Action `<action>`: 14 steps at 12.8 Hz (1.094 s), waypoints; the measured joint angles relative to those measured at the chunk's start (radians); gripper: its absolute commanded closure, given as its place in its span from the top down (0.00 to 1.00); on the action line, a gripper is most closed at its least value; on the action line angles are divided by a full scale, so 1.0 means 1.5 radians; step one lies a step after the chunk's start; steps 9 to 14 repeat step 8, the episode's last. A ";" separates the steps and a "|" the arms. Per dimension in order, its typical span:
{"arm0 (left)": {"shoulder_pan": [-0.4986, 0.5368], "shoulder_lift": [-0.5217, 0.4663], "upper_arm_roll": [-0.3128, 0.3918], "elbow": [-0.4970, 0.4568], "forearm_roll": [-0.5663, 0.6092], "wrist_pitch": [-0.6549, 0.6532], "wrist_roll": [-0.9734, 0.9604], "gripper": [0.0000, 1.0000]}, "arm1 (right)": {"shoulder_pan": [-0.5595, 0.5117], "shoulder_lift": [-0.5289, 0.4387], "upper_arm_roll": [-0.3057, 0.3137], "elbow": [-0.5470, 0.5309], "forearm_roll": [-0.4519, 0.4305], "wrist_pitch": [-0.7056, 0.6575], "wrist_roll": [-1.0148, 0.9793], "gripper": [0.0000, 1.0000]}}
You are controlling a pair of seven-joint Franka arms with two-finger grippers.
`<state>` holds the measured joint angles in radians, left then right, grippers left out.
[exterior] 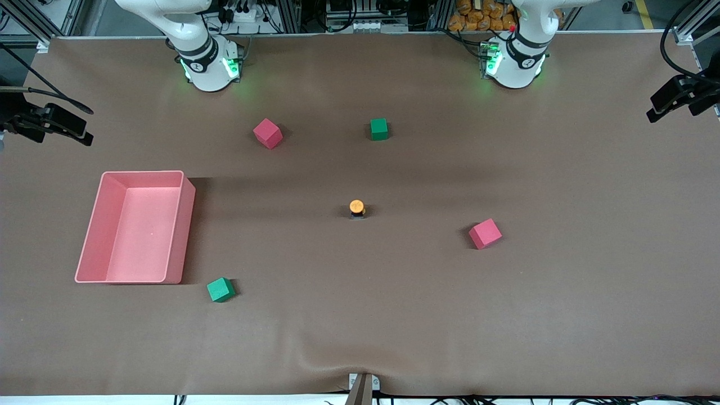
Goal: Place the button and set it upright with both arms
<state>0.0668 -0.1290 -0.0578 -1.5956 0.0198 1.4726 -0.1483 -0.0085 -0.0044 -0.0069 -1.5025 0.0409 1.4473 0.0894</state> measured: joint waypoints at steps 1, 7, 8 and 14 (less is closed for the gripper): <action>0.000 -0.001 0.000 0.001 0.000 0.000 0.000 0.78 | 0.000 0.000 0.000 0.000 0.000 0.000 0.000 1.00; -0.001 -0.008 -0.004 0.004 -0.001 -0.042 0.003 0.78 | 0.000 0.000 0.000 0.000 0.000 -0.002 0.000 1.00; -0.002 -0.009 -0.006 0.004 -0.003 -0.045 0.013 0.78 | 0.000 0.000 0.000 0.000 0.001 -0.002 0.000 1.00; -0.002 -0.009 -0.006 0.004 -0.003 -0.045 0.013 0.78 | 0.000 0.000 0.000 0.000 0.001 -0.002 0.000 1.00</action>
